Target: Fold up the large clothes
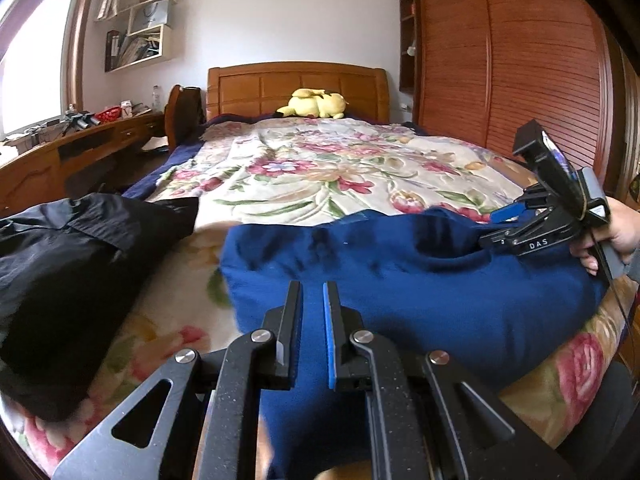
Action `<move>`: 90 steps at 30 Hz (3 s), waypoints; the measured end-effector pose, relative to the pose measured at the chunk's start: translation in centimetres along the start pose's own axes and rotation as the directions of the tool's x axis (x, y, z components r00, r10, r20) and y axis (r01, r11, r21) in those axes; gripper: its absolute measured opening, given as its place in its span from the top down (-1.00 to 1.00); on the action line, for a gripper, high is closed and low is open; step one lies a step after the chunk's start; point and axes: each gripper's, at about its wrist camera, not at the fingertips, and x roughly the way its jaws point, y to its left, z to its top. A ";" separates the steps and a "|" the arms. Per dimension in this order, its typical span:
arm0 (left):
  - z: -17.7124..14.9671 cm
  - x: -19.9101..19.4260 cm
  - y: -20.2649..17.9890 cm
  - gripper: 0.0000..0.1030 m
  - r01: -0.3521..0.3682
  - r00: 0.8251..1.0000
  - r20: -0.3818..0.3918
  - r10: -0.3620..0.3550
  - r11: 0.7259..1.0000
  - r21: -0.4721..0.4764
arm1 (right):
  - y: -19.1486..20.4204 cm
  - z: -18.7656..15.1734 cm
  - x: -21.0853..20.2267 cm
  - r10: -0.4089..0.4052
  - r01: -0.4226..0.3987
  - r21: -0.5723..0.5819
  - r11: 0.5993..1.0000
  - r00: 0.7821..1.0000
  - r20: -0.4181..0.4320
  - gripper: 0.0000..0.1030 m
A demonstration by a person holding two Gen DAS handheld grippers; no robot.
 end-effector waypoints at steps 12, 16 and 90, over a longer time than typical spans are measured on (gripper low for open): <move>-0.1 0.1 1.0 0.80 -0.008 1.000 -0.007 0.008 1.000 -0.012 | -2.4 6.1 2.7 -0.128 0.129 -0.004 0.992 0.990 0.063 0.96; -0.3 0.4 1.0 0.80 -0.016 1.000 -0.018 0.016 1.000 0.001 | -3.9 6.9 6.8 -0.107 0.108 0.043 0.993 0.994 -0.031 0.95; -6.2 -1.2 1.1 0.30 -0.007 0.985 -0.172 0.005 1.000 -0.011 | 4.8 -15.9 -3.8 -0.143 0.110 0.192 0.975 0.976 0.163 -0.22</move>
